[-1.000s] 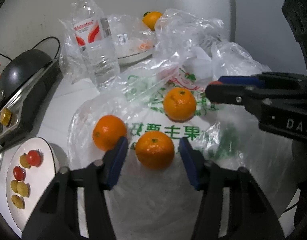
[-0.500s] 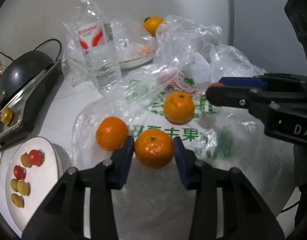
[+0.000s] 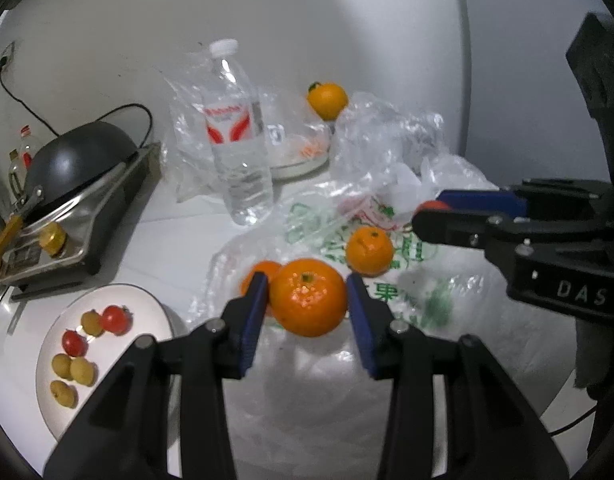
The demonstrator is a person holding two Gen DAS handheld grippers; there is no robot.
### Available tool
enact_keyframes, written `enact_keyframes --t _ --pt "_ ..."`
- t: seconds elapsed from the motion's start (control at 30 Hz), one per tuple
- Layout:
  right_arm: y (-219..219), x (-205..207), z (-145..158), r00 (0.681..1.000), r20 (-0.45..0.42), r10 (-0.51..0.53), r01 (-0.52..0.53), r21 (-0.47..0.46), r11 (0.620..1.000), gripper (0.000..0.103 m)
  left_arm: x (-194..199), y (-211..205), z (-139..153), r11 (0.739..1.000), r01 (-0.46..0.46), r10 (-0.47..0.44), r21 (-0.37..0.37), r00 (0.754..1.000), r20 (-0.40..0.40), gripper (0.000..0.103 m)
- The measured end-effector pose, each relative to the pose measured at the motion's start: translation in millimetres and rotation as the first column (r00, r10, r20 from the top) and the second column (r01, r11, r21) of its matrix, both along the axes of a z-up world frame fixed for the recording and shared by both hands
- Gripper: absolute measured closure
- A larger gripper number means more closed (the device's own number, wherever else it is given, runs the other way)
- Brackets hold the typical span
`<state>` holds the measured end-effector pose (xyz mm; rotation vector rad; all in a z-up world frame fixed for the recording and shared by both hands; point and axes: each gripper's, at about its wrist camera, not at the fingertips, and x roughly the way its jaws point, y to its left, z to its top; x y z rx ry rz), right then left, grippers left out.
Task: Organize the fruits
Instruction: 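Carry the orange and the red tomato over the white plate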
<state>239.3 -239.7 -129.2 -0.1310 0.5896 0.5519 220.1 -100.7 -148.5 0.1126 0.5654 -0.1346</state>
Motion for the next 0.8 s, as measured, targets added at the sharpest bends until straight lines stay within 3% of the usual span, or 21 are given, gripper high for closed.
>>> enact_keyframes --t 0.8 --pt "39.7 -57.1 39.7 0.993 0.121 0.015 -0.012 -0.027 1.000 0.072 -67.4 50.9 42.3 0.997 -0.033 0.044 -0.071 0.987 0.156 0.062"
